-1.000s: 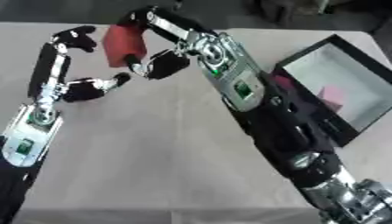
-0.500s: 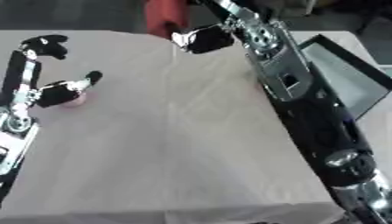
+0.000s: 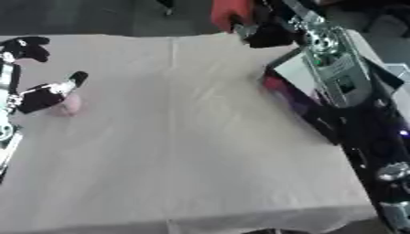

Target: Pick up the objects with one hand, pass them to the other hand, and then place them into the box on the other side of the table.

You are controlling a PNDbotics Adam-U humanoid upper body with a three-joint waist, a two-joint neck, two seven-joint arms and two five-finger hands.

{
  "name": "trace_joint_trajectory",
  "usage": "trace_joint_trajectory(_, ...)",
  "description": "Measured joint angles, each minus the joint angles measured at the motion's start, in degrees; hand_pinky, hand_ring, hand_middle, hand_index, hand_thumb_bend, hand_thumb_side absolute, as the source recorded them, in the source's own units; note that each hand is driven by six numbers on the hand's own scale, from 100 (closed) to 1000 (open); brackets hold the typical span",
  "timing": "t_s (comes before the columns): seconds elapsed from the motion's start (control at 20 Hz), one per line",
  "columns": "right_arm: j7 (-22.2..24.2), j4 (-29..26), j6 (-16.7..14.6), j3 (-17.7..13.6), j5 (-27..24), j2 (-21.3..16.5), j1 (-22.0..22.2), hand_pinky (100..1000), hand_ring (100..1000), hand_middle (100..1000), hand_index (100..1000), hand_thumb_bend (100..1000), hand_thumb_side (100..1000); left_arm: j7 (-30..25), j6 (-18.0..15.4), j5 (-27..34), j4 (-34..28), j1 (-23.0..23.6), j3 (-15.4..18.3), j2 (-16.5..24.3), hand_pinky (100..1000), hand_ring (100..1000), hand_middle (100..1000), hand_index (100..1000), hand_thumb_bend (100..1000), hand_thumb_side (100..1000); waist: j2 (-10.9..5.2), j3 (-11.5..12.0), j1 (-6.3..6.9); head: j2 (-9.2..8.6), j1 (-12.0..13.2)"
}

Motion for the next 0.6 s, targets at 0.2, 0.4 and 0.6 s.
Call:
trace_joint_trajectory(0.2, -2.0, 1.3, 0.1, -2.0, -0.2, -2.5, 2.1, 987, 815, 561, 629, 100, 100, 0.4, 0.2, 0.2, -0.5, 0.3, 0.4, 0.2, 745, 557, 531, 739, 657, 387, 0.01, -0.1, 0.09, 0.01, -1.3)
trace_joint_trajectory(0.4, -3.7, 2.6, 0.3, -3.5, -0.2, -4.7, 4.3, 983, 813, 562, 630, 100, 100, 0.9, 0.4, 0.5, -0.9, 0.4, 0.8, 0.4, 745, 557, 531, 738, 653, 385, 0.02, -0.1, 0.22, 0.0, -2.3)
trace_joint_trajectory(0.6, -5.8, 4.7, 0.7, -5.2, -0.1, -6.8, 6.8, 984, 815, 569, 637, 100, 100, 1.4, 0.6, 0.7, -1.2, 0.4, 1.2, 0.7, 745, 557, 531, 738, 653, 385, 0.04, -0.2, 0.37, -0.09, -3.2)
